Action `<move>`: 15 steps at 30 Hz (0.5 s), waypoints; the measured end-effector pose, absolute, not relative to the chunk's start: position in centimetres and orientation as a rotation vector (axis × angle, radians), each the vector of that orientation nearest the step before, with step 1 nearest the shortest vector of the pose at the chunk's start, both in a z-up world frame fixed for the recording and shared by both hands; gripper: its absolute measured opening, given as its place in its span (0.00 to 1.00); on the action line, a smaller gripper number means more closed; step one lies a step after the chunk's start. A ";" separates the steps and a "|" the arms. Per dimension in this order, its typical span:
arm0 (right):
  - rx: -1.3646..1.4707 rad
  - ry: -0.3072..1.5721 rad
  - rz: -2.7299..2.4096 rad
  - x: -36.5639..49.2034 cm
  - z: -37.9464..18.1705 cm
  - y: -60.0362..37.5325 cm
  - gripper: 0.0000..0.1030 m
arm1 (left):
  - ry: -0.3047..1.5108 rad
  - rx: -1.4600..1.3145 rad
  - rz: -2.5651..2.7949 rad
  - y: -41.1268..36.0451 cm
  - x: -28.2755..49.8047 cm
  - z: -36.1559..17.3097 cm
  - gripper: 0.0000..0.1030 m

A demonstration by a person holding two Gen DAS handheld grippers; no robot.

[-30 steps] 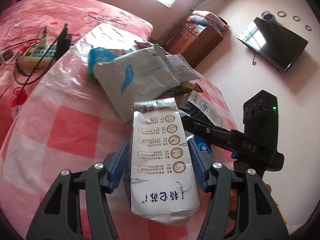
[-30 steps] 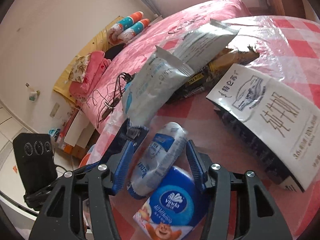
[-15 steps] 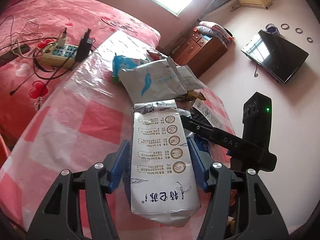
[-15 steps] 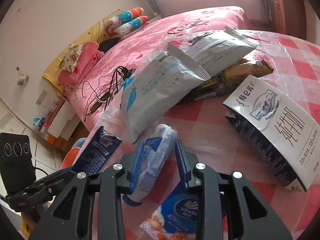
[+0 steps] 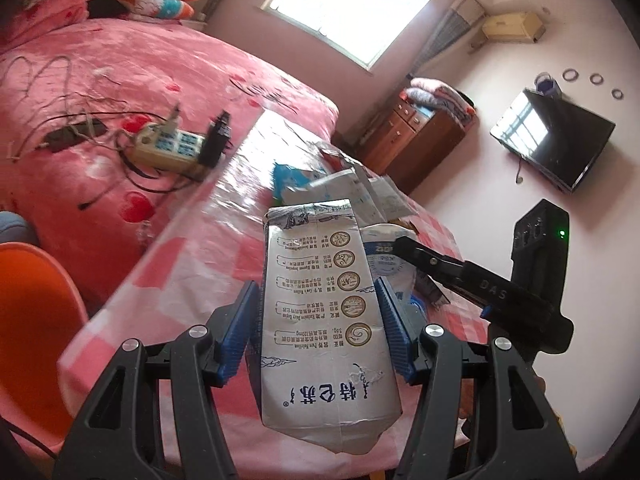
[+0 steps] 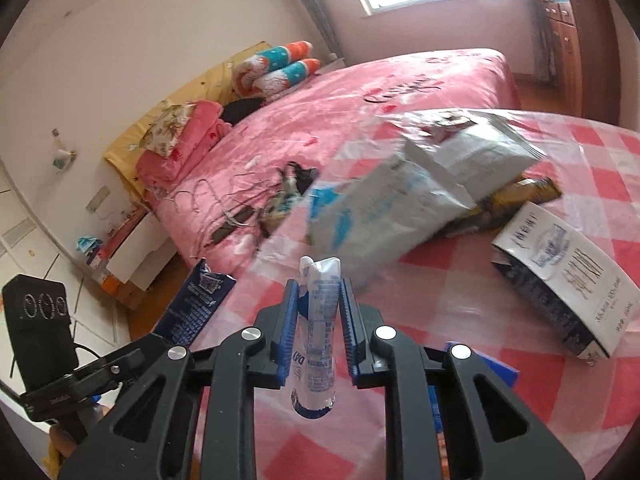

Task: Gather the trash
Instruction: 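Carry both items over the orange bucket and open both tools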

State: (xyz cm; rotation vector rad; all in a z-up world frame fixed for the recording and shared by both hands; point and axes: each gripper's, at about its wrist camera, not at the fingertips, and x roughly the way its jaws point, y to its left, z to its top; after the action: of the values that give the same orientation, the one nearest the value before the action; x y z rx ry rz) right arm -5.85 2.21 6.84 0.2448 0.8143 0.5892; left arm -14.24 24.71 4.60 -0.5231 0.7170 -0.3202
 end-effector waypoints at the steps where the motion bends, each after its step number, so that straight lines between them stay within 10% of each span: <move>1: 0.246 0.812 0.604 -6.0 7.3 2.9 0.21 | 0.708 -0.530 -0.306 25.4 -14.7 4.8 0.58; 15: 0.216 0.881 0.945 -7.5 9.3 19.3 0.21 | 0.636 -0.571 0.116 38.9 -21.8 3.4 0.58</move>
State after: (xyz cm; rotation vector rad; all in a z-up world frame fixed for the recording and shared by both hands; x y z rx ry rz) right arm -7.46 19.28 9.27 0.2160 0.8806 0.9451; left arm -21.78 38.88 3.38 -0.5708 0.6357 0.1164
